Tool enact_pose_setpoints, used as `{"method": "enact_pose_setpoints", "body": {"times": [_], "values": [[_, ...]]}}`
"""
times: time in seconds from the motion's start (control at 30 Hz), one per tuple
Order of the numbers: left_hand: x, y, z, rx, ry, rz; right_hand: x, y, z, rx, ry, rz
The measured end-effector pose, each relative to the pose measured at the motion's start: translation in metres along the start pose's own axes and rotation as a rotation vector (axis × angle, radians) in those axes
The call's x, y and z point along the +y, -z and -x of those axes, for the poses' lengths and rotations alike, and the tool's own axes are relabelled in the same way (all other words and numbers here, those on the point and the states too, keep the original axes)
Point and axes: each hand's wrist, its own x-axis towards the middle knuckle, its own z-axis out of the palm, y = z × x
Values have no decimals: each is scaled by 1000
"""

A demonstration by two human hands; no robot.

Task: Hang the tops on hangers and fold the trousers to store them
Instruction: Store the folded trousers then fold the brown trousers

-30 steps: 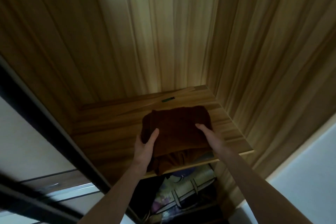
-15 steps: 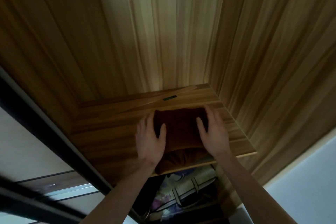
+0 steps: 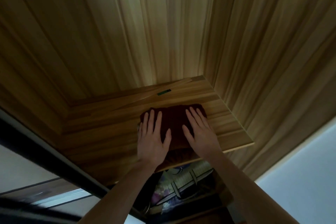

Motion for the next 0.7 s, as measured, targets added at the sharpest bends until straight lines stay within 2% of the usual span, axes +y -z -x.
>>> {"method": "enact_pose_setpoints", "body": {"times": [0.13,0.27,0.47,0.7], "values": [[-1,10,3,-19,-19,47,-6,11,2,-23,-22,-63],[-1,35,9,33,-91,50,-20,32,18,40,-104,-131],[-4,63,28,17,-183,101,-37,71,56,152,-137,-8],[7,90,39,-31,-396,198,-70,102,122,220,-260,202]]}}
